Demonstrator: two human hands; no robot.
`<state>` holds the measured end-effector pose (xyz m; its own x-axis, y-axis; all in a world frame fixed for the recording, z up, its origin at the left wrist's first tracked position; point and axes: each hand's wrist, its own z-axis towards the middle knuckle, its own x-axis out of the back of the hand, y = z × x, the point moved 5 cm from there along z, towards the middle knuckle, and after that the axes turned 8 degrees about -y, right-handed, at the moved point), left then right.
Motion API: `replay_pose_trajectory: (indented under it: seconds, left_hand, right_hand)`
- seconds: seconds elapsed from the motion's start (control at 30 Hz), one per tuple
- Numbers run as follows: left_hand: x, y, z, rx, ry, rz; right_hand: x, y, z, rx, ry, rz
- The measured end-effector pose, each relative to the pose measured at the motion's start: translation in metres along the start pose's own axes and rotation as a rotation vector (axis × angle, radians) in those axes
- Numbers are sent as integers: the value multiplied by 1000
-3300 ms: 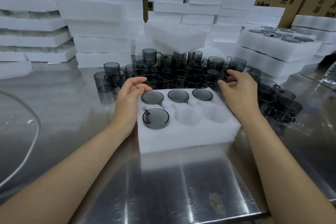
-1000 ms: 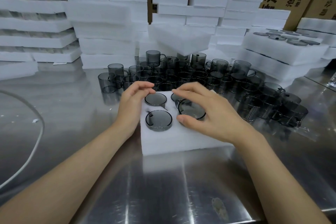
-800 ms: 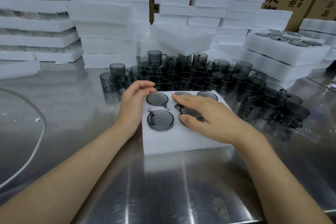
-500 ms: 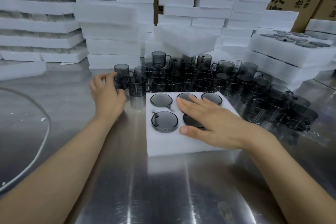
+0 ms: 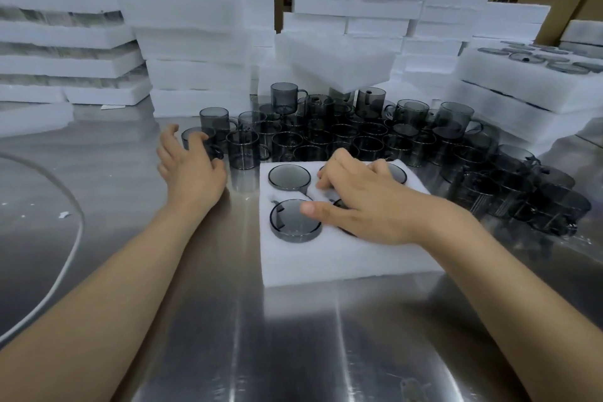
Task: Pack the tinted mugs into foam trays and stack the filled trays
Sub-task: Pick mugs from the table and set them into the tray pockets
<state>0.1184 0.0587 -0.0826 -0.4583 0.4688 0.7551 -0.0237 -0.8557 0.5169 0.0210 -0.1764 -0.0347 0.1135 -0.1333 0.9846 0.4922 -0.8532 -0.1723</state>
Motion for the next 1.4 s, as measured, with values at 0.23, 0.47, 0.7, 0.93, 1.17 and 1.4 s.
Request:
replay_pose_trajectory:
  seconds: [0.23, 0.47, 0.7, 0.93, 1.17, 1.4]
  left_hand:
    - [2, -1, -4, 34, 35, 37]
    - [35, 27, -18, -55, 186, -57]
    - [76, 108, -76, -681, 258, -426]
    - [79, 126, -98, -1004, 296, -483]
    - [49, 129, -95, -728, -342, -603]
    - [16, 124, -105, -714, -703, 75]
  right_hand:
    - [-4, 6, 21, -18, 103, 103]
    - [13, 15, 5, -1, 447, 607]
    - [25, 7, -10, 161, 594, 753]
    - [18, -6, -13, 399, 352, 761]
    - [24, 9, -13, 170, 593, 818]
    - [32, 45, -25, -131, 865, 912]
